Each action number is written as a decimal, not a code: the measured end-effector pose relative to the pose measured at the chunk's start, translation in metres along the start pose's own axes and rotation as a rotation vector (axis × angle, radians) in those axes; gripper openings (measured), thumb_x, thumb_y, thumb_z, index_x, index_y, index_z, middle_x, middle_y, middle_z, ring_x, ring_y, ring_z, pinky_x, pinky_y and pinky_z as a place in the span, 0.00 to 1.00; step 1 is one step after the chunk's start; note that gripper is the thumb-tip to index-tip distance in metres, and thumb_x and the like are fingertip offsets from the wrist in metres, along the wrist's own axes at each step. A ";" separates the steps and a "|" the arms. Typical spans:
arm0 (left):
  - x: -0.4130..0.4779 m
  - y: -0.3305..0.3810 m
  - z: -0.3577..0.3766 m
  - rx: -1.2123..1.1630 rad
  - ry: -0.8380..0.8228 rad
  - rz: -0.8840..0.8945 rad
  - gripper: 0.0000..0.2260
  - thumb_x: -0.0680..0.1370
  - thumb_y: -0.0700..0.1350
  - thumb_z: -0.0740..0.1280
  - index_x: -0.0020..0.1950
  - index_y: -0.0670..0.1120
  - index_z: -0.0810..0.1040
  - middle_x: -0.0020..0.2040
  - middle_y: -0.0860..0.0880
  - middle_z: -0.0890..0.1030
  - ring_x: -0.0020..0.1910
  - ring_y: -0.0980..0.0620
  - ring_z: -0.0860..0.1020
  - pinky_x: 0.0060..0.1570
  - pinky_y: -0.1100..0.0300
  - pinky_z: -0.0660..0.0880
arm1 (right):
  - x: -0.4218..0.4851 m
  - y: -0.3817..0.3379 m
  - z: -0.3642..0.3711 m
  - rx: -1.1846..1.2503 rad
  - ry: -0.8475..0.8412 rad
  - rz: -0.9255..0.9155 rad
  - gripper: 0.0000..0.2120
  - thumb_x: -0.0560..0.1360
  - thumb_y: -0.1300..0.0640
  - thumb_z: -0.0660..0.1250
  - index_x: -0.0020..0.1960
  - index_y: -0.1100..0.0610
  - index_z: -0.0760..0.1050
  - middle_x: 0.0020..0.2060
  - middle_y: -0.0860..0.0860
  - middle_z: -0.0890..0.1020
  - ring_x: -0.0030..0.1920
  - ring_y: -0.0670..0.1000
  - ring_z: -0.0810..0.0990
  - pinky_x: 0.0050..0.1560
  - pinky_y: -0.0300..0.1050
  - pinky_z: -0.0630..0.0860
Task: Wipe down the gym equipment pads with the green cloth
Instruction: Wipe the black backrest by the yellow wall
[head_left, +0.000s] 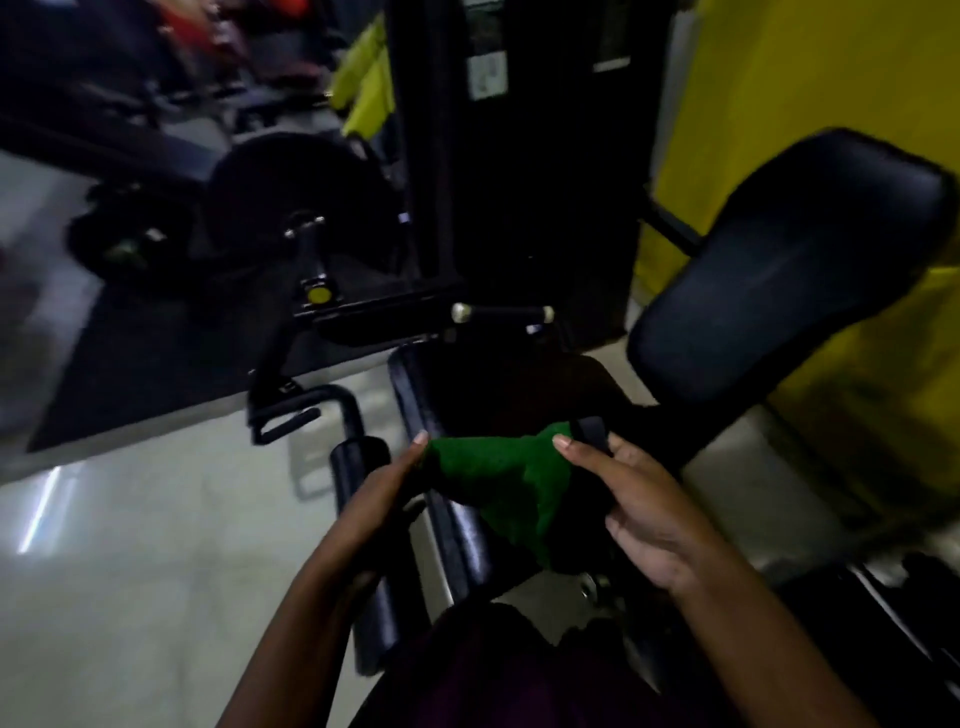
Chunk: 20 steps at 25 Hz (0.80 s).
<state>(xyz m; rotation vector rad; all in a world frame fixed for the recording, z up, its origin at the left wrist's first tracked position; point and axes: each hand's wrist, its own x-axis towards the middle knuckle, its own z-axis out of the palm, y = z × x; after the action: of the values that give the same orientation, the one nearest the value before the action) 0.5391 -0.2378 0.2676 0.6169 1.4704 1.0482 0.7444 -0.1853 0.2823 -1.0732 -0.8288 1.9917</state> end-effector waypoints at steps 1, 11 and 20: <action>-0.006 0.002 -0.006 -0.015 0.045 0.064 0.08 0.75 0.49 0.66 0.47 0.48 0.83 0.50 0.51 0.84 0.54 0.56 0.79 0.60 0.60 0.70 | 0.014 -0.003 0.002 -0.021 -0.053 0.029 0.11 0.74 0.62 0.65 0.56 0.60 0.76 0.46 0.55 0.85 0.45 0.49 0.84 0.41 0.38 0.81; 0.072 0.055 -0.067 0.037 0.308 0.418 0.04 0.66 0.40 0.71 0.38 0.45 0.86 0.48 0.52 0.85 0.52 0.60 0.81 0.48 0.68 0.76 | 0.150 -0.006 0.034 -0.286 -0.171 0.223 0.11 0.75 0.61 0.65 0.57 0.57 0.76 0.44 0.50 0.83 0.36 0.40 0.83 0.30 0.30 0.74; 0.243 0.120 -0.103 0.163 0.119 0.517 0.07 0.71 0.46 0.66 0.46 0.47 0.82 0.42 0.52 0.85 0.44 0.55 0.82 0.43 0.64 0.79 | 0.275 -0.017 0.067 -0.623 0.022 -0.088 0.28 0.65 0.60 0.76 0.60 0.42 0.70 0.50 0.48 0.74 0.49 0.47 0.79 0.46 0.28 0.75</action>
<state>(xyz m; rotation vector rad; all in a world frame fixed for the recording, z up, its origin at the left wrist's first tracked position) 0.3705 -0.0030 0.2457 1.1064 1.5482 1.3856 0.5812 0.0356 0.2123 -1.3598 -1.5136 1.6761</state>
